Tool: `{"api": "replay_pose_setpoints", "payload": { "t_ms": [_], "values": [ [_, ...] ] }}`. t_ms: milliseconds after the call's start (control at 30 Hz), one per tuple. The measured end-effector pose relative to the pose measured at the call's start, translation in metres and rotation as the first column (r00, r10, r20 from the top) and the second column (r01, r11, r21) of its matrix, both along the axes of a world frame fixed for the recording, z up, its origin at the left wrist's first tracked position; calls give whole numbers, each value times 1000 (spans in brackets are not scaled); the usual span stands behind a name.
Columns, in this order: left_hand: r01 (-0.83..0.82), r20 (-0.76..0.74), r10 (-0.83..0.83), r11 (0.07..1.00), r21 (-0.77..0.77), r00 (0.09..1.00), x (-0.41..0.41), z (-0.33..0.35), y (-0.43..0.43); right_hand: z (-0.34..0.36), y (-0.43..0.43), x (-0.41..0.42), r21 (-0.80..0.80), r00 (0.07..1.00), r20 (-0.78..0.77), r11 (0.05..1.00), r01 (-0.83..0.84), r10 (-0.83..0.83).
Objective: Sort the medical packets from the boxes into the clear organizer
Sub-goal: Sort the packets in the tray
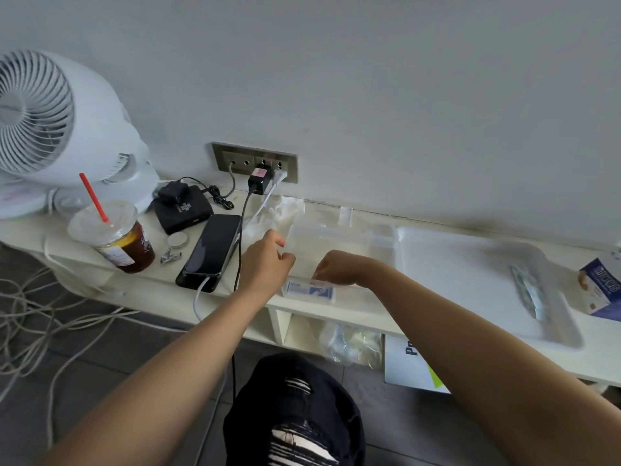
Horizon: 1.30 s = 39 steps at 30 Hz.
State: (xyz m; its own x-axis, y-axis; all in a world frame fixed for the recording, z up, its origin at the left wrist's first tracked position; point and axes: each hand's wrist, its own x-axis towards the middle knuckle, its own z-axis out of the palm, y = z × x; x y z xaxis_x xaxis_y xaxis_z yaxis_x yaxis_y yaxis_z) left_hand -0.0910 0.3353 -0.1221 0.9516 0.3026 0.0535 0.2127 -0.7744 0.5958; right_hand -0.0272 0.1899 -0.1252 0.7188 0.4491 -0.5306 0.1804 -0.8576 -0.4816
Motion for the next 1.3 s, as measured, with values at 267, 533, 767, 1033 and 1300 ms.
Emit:
{"api": "replay_pose_setpoints", "payload": {
  "t_ms": [267,533,767,1033,1300],
  "values": [
    [-4,-8,4,1000,-3,1000,0,1,-1,11,-19,7,30,962,-117,968,250,-245],
    [-5,-22,5,1000,3,1000,-1,2,-1,5,-12,4,57,938,-206,953,296,-279],
    [-45,-67,60,977,207,996,-5,10,-3,26,-26,-11,100,989,-87,987,126,-117],
    [186,85,-231,913,364,969,-1,30,-61,56,-90,-30,383,994,-53,918,104,-90],
    [369,-275,-286,869,330,918,16,48,-153,51,-190,-45,620,931,12,733,280,-366]
  ]
}}
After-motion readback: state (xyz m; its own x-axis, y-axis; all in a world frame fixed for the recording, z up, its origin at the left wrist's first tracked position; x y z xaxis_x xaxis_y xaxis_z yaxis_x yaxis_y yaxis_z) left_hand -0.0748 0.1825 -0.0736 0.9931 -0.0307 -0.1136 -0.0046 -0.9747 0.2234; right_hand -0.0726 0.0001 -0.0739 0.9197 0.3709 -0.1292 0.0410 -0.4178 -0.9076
